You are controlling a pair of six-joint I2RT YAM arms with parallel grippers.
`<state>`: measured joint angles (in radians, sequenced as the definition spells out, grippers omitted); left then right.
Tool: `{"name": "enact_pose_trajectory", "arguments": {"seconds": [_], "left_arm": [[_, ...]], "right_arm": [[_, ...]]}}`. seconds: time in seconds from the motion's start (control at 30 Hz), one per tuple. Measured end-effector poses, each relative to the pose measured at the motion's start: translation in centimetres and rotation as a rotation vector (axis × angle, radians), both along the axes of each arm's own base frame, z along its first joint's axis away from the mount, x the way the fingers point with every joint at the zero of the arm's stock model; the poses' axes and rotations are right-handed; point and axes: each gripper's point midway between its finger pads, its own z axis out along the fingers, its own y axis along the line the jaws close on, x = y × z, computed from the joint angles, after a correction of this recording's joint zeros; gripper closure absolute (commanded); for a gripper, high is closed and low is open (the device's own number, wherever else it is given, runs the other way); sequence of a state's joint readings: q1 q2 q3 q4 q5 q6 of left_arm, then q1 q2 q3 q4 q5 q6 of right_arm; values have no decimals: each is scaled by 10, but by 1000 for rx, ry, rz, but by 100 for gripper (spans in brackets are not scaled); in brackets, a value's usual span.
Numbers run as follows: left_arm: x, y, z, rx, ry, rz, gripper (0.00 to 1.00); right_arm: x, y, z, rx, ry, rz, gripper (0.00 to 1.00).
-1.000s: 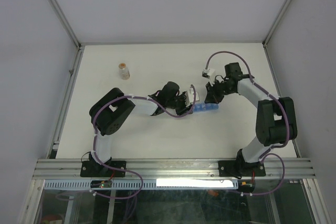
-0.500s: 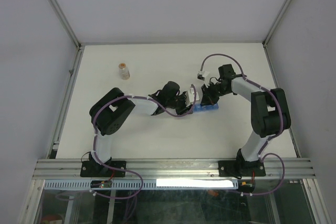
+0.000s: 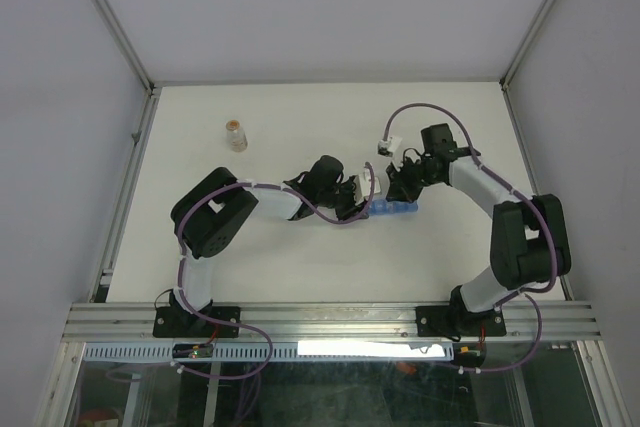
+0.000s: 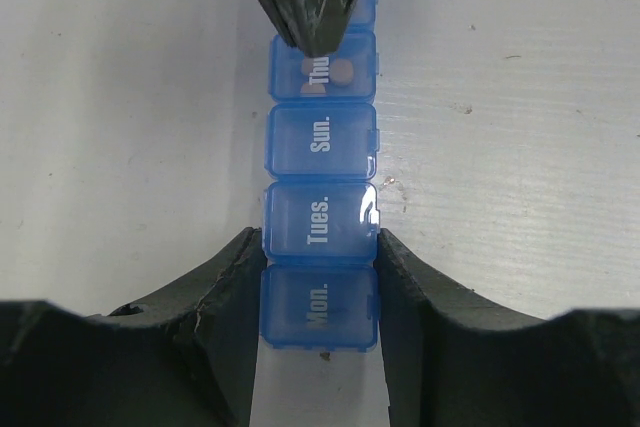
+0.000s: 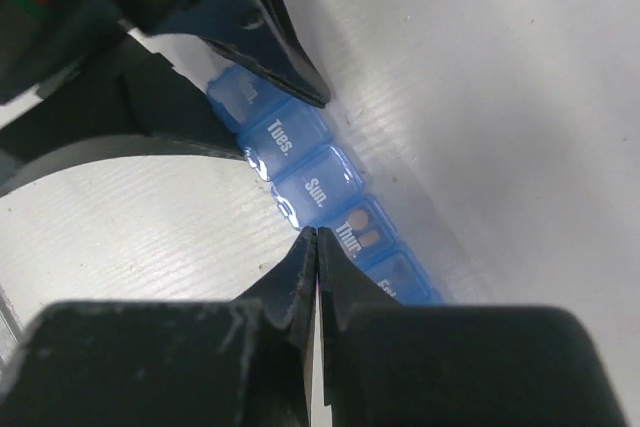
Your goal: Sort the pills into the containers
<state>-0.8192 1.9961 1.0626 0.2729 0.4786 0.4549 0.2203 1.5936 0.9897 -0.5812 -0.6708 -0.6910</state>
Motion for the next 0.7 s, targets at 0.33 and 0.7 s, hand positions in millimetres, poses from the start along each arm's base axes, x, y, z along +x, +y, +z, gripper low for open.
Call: {"name": "enact_pose_trajectory", "arguments": {"seconds": [0.33,0.7], "left_arm": [[0,0,0,1,1,0,80],[0,0,0,4,4,-4,78]], "right_arm": [[-8,-5,8,-33,-83,36,100],[2,4,-22,-139,-80,66,94]]}}
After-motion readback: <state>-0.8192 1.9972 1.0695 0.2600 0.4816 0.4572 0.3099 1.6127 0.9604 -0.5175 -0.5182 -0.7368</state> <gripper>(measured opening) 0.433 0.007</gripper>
